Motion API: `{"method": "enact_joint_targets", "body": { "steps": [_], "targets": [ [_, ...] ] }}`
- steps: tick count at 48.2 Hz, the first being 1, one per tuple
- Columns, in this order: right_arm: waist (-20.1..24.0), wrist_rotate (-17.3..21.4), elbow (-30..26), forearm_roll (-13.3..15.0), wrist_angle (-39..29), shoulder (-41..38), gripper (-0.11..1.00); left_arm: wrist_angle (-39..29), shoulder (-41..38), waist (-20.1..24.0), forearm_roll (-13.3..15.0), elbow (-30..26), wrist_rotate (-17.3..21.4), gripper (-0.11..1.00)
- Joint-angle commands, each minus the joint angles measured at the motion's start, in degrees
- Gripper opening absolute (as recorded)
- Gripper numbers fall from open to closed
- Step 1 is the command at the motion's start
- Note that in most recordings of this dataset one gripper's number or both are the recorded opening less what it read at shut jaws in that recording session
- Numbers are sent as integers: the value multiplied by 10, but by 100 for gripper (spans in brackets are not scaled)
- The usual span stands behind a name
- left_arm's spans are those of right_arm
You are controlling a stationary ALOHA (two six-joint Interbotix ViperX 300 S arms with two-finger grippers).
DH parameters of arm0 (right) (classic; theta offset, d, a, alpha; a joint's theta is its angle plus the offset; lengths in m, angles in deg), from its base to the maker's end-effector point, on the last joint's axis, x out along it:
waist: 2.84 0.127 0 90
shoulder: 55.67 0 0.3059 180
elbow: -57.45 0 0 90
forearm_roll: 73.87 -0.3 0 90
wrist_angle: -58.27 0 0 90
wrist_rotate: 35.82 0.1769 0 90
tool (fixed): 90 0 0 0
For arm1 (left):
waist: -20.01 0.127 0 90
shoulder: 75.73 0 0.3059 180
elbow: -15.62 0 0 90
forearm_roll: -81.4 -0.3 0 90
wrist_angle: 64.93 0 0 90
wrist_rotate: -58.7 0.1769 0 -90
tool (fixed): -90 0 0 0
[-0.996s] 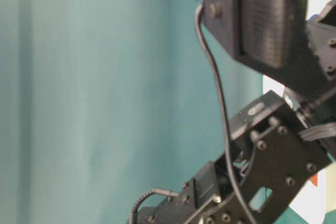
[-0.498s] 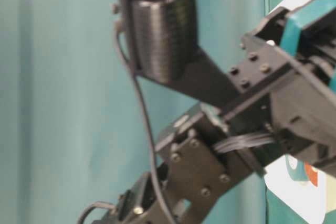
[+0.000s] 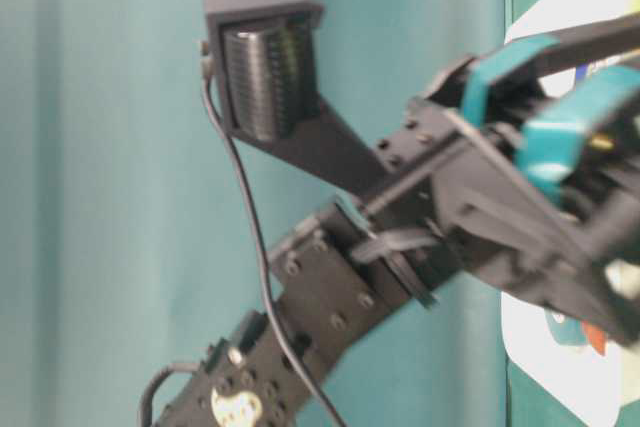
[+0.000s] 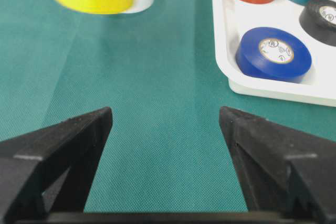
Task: Put the tape into the white case with the left arm.
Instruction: 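Lower the left gripper into the yellow roll's hole and close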
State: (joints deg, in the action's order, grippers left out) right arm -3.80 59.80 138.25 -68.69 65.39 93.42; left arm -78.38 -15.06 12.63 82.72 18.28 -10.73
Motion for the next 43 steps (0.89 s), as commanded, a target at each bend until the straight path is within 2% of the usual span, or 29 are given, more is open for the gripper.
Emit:
{"method": "enact_joint_targets", "body": {
  "steps": [1,21,43],
  "targets": [
    [-1,1,-6,0,6,-4,86,5,33,16,-2,-7,1,28],
    [0,1,-6,0,6,-4,86,14,33,114,-3,-11,2,29],
    [-1,1,-6,0,5,-4,86,47,28,188,-2,-11,3,28]
  ]
}}
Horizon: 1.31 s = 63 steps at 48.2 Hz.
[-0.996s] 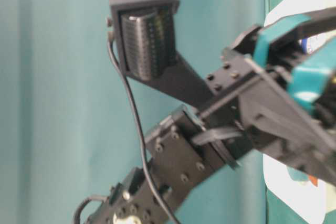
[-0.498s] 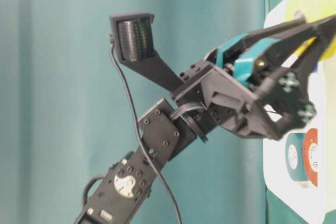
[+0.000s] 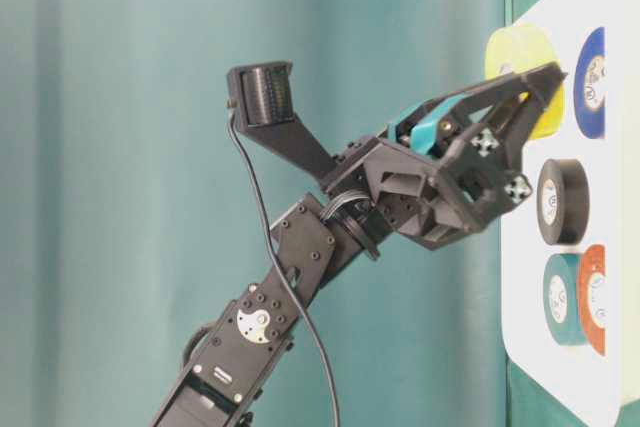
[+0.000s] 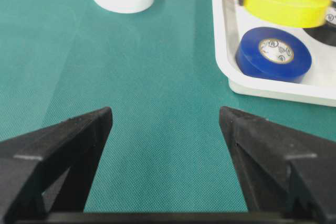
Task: Put the tape into the white case with the left arm.
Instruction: 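Lower the left gripper into the yellow roll's hole and close, then lift the yellow roll and carry it into the tray's upper right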
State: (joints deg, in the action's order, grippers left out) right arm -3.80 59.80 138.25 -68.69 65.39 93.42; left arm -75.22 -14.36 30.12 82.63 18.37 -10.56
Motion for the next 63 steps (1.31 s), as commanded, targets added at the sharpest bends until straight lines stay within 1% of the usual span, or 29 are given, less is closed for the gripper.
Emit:
{"method": "enact_joint_targets", "body": {
  "steps": [1,10,18,22,40,49,50,51,59,60,61,63],
  "targets": [
    [0,1,-6,0,6,-4,86,18,20,16,-1,-12,1,28],
    [0,1,-6,0,6,-4,86,37,14,40,-2,-11,6,28],
    [-1,1,-6,0,6,-4,86,38,5,48,-2,-11,54,28],
    [-1,1,-6,0,6,-4,86,38,2,48,-1,-11,69,28],
    [-1,1,-6,0,6,-4,86,38,-1,50,1,-12,68,28],
    [-1,1,-6,0,6,-4,86,38,-2,50,1,-12,50,29],
    [-1,1,-6,0,6,-4,86,38,-2,50,1,-12,48,30],
    [0,1,-6,0,6,-4,86,38,-2,51,1,-11,47,34],
    [-1,1,-6,0,6,-4,86,35,-1,50,1,-11,45,82],
    [-1,1,-6,0,6,-4,86,35,-1,50,2,-10,45,85],
    [-1,1,-6,0,6,-4,86,34,-1,50,1,-10,45,87],
    [-1,1,-6,0,6,-4,86,34,1,50,1,-9,45,86]
  ]
}}
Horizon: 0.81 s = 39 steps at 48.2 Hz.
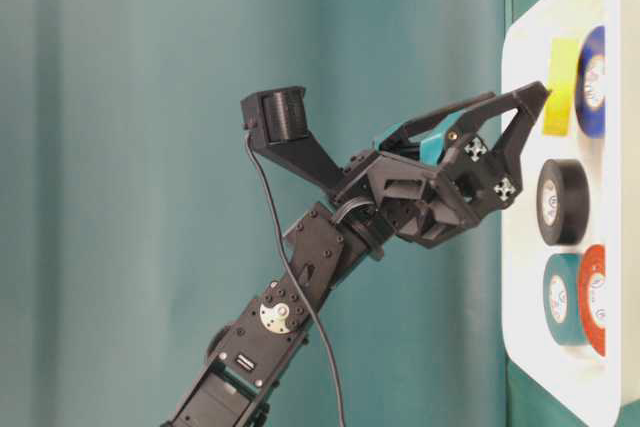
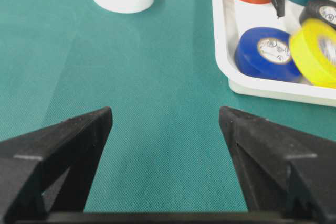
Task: Put the tape into the white case with the left arm.
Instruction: 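Lift the yellow roll and carry it into the tray's upper right, then open the left gripper to release the yellow roll in the tray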
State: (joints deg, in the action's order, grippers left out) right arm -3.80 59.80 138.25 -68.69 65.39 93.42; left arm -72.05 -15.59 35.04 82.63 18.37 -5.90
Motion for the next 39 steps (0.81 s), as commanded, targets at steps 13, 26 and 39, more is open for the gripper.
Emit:
{"method": "enact_joint_targets", "body": {
  "steps": [13,26,39],
  "targets": [
    [-1,1,-6,0,6,-4,86,-4,18,0,1,-7,-2,85],
    [-1,1,-6,0,6,-4,86,-10,41,-9,2,13,-2,85],
    [-1,1,-6,0,6,-4,86,-9,92,-33,2,65,-4,85]
  ]
}}
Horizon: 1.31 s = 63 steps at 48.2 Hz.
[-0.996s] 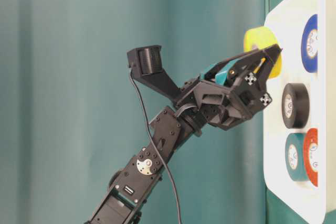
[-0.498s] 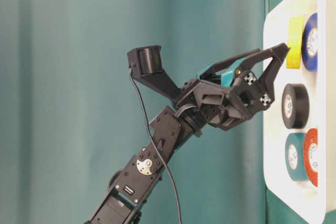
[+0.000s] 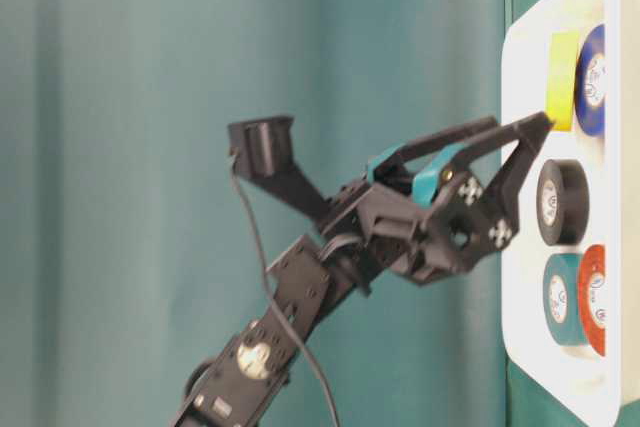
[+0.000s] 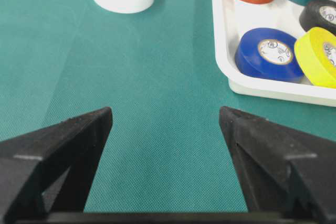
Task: Put the tape into the white case with the left arm.
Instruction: 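Open the left gripper to release the yellow roll in the tray, then withdraw the left gripper and move it toward the white roll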
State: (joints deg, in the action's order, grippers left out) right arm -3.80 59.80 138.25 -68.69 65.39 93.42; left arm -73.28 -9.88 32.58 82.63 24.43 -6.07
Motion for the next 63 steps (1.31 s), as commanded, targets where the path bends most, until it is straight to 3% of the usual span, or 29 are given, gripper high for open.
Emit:
{"method": "enact_joint_targets", "body": {
  "steps": [1,18,41,54,63],
  "targets": [
    [-1,1,-6,0,6,-4,86,4,39,-10,1,9,-2,85],
    [-1,1,-6,0,6,-4,86,20,112,-36,2,98,-2,85],
    [0,1,-6,0,6,-4,86,118,231,-53,4,260,-4,85],
    [0,1,-6,0,6,-4,86,146,291,-54,4,329,-62,85],
    [0,1,-6,0,6,-4,86,148,322,-59,4,362,-65,85]
  ]
}}
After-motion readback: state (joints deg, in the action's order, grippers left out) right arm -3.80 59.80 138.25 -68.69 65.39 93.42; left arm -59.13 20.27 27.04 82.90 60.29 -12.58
